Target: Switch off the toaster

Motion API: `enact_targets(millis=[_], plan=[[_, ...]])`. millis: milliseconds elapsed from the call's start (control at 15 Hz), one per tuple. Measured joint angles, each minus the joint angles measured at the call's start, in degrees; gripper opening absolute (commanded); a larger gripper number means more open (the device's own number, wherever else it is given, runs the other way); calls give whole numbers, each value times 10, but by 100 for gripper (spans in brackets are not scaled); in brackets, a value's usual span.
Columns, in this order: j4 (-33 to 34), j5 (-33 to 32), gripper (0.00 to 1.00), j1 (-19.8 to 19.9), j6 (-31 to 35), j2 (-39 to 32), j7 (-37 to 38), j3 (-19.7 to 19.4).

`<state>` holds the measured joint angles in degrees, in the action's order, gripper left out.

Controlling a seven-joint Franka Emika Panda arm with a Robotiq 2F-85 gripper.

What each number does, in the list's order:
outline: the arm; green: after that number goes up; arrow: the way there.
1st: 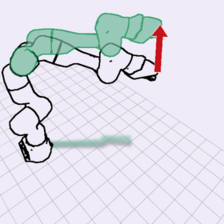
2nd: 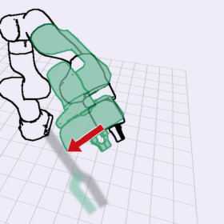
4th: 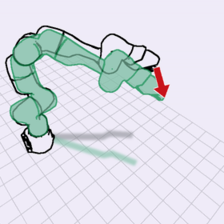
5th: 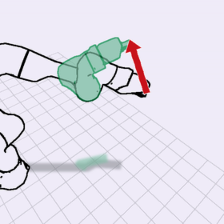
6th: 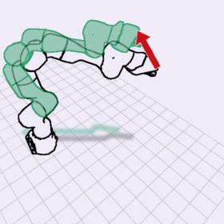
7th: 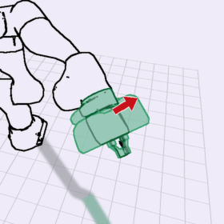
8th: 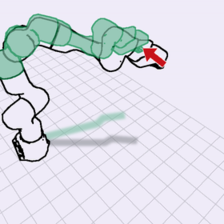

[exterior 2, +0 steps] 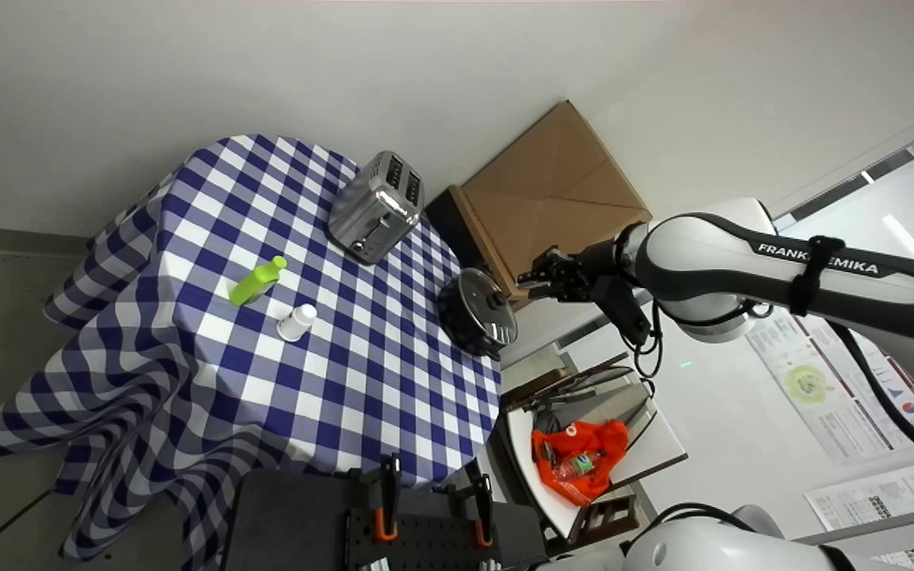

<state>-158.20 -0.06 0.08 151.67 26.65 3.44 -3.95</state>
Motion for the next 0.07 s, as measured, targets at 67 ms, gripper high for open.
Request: enact_targets(millis=[67], plan=[[0,0,42,0,0,0,0,0]])
